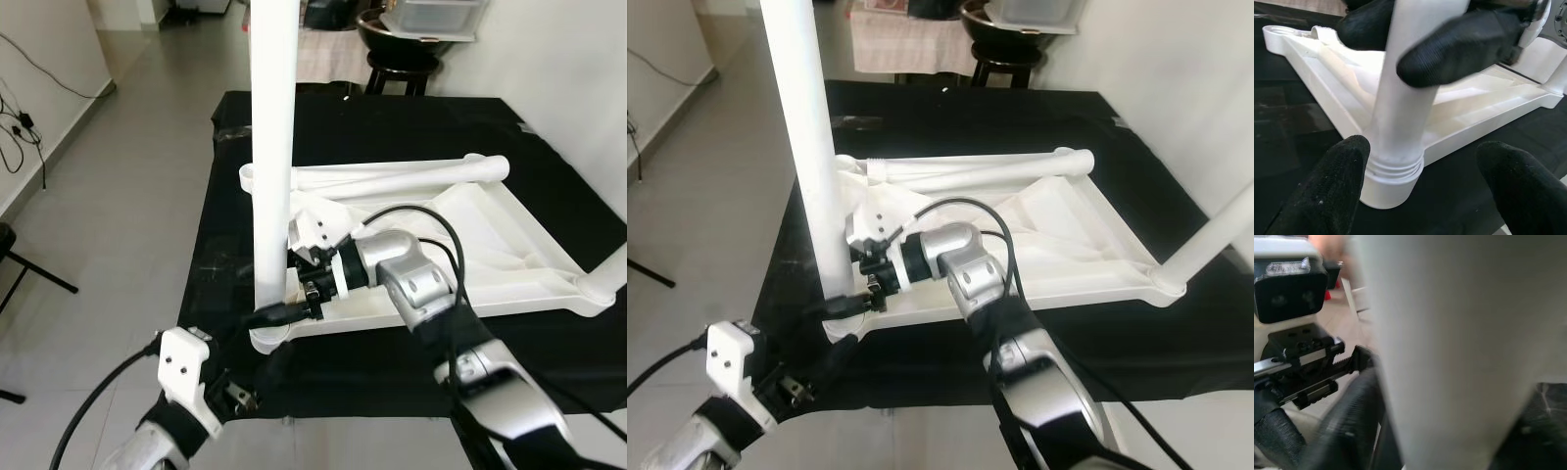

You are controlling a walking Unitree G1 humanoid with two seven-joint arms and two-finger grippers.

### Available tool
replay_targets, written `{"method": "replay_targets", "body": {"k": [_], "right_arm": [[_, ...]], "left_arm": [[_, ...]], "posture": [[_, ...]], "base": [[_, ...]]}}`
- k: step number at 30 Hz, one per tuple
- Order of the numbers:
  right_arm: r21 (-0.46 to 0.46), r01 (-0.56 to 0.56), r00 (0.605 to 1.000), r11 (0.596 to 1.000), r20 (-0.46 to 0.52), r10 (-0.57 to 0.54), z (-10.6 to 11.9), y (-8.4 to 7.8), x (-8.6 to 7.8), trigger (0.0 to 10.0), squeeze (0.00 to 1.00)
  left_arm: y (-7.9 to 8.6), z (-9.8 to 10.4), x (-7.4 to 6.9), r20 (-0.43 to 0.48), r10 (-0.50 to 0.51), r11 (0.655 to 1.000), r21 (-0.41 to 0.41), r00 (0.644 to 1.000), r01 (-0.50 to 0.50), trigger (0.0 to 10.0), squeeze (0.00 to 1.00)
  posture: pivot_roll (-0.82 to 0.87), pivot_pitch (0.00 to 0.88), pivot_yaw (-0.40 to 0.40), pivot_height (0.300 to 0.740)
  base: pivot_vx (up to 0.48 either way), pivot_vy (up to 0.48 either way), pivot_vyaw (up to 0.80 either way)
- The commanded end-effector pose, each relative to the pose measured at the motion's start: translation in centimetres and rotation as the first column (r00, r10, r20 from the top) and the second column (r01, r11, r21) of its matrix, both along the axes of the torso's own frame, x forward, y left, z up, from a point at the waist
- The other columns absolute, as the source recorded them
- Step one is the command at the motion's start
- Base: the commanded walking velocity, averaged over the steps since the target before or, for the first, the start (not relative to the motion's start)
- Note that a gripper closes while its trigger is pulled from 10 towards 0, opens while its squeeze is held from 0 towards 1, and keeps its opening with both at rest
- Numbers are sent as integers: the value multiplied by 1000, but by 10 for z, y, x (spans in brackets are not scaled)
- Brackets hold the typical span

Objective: Building children table

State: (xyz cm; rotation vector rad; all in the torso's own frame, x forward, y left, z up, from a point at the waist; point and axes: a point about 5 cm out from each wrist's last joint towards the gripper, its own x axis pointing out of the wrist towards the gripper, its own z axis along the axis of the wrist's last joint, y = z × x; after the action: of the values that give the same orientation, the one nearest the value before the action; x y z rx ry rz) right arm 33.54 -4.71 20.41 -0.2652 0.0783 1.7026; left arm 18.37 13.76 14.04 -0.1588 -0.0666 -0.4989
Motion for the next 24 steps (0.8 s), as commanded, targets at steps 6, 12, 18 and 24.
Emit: {"method": "replay_targets", "body": {"k": [6, 12, 18, 24], "right_arm": [[16, 0, 1000, 1000, -17, 0, -9, -15, 2, 0, 0], [45, 327, 945, 944, 0, -328, -24, -55, 0, 0, 0], [-12, 888, 461, 461, 28, -887, -70, -53, -43, 0, 0], [-21, 891, 454, 454, 52, -889, -72, -54, -34, 0, 0]], "left_arm": [[-2, 4, -4, 5, 1, 1000, -8, 1000, -1, 10000, 0], [3, 4, -1, 2, 0, 1000, -4, 1000, 0, 10000, 0], [11, 4, 4, 5, 1, 1000, 7, 1000, -1, 10000, 0], [15, 2, 12, -1, -2, 1000, 15, 1000, 2, 10000, 0]], "posture": [[4, 142, -105, 740], [-44, 144, -93, 740], [-84, 142, -66, 740], [-84, 106, -64, 740]], "base": [[0, 0, 0], [0, 0, 0], [0, 0, 0], [0, 0, 0]]}}
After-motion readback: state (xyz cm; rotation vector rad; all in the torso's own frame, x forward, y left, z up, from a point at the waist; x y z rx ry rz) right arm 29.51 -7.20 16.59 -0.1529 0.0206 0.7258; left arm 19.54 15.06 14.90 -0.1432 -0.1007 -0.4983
